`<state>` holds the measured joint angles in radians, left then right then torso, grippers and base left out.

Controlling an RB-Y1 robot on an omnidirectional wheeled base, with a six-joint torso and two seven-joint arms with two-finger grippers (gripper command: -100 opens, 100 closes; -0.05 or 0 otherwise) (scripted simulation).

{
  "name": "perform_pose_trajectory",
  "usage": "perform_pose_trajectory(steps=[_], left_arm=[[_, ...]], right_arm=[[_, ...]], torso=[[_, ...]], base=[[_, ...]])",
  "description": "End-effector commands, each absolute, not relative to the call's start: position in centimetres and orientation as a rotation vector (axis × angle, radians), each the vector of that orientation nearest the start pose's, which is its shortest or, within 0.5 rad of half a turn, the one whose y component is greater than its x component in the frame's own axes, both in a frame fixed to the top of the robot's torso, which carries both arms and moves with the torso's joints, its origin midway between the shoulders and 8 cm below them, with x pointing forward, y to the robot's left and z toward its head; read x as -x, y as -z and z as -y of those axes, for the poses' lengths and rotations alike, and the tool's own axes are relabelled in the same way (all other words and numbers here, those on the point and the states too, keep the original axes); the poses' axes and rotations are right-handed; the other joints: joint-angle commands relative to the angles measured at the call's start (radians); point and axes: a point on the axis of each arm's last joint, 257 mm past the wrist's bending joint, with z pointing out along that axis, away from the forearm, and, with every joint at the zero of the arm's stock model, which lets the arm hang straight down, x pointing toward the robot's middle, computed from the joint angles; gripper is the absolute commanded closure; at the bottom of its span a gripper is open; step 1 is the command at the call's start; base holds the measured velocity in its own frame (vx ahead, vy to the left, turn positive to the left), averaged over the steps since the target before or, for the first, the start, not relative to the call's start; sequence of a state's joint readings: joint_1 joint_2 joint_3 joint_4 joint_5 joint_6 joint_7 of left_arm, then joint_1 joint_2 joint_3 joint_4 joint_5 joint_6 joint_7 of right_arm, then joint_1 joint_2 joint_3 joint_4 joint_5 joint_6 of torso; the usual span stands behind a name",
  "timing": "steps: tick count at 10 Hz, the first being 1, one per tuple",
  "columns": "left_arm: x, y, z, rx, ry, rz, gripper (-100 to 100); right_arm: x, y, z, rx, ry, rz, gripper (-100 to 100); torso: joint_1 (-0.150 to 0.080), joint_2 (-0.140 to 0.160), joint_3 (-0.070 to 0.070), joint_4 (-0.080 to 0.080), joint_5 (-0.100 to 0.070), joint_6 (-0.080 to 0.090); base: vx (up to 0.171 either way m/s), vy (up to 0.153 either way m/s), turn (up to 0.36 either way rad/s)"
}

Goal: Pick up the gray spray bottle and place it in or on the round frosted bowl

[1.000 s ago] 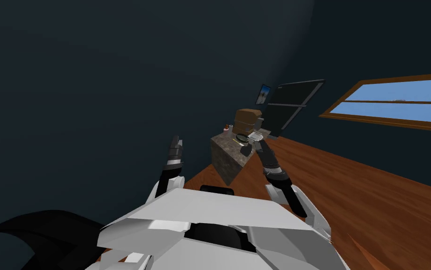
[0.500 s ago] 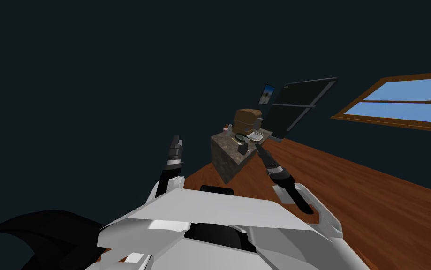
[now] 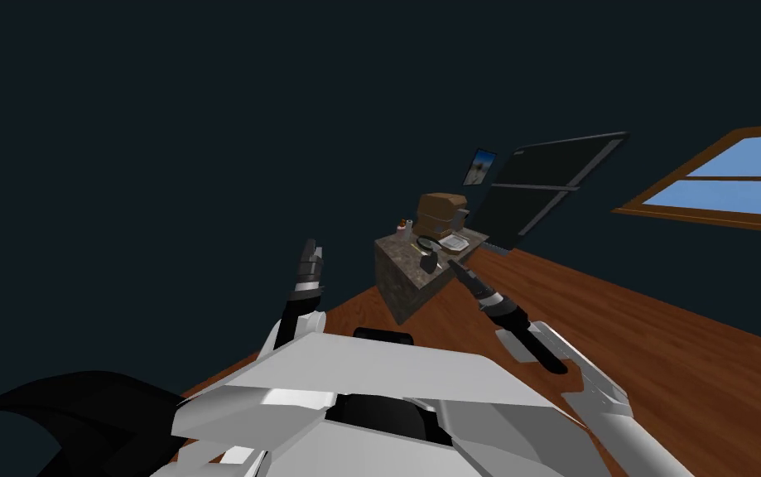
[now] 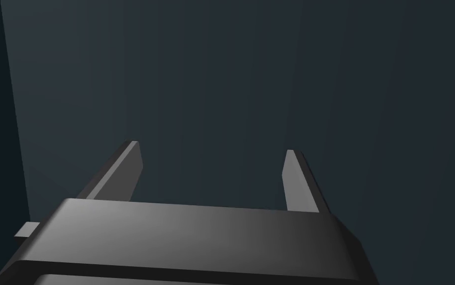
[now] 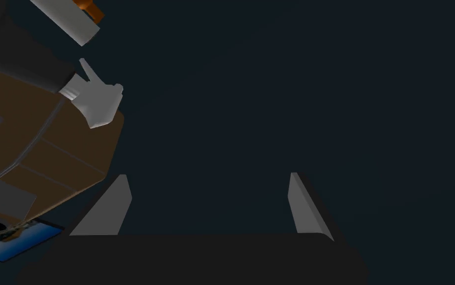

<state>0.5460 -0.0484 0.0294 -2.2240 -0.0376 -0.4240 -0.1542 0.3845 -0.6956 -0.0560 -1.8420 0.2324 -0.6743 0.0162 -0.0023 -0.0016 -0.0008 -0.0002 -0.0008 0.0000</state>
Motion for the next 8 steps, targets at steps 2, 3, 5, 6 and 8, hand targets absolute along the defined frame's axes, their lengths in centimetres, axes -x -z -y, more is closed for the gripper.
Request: perform_pose_trajectory(steps=[2, 3, 5, 6, 8], left_arm=[[-35.8, 3.2, -30.1, 0.739, 1.05, -0.756, 0], [-35.8, 3.2, -30.1, 0.739, 1.05, -0.756, 0], [-35.8, 3.2, -30.1, 0.739, 1.05, -0.756, 0], [-35.8, 3.2, -30.1, 0.739, 1.05, -0.756, 0], [-35.8, 3.2, -30.1, 0.739, 1.05, -0.756, 0]], right_arm=[[-39.9, 13.7, 30.9, 0.031, -0.858, -1.468, -100], [-40.0, 13.8, 31.1, 0.042, -0.851, -1.478, -100], [-40.3, 16.3, 33.5, 0.085, -0.759, -1.576, -100], [-40.3, 16.3, 33.5, 0.091, -0.756, -1.58, -100], [-40.4, 18.5, 36.1, 0.137, -0.66, -1.673, -100]], torso=[[0.001, 0.0, 0.0, 0.0, 0.0, 0.0], [0.001, -0.001, 0.0, 0.0, 0.0, 0.0], [0.002, -0.001, -0.001, 0.0, 0.0, 0.0], [0.002, -0.001, -0.001, 0.0, 0.0, 0.0], [0.003, -0.002, -0.001, 0.0, 0.001, 0.0]], base=[[-0.011, -0.009, 0.176], [-0.005, -0.004, 0.058], [0.0, 0.009, 0.144], [0.005, 0.01, 0.063], [0.008, 0.024, 0.16]])
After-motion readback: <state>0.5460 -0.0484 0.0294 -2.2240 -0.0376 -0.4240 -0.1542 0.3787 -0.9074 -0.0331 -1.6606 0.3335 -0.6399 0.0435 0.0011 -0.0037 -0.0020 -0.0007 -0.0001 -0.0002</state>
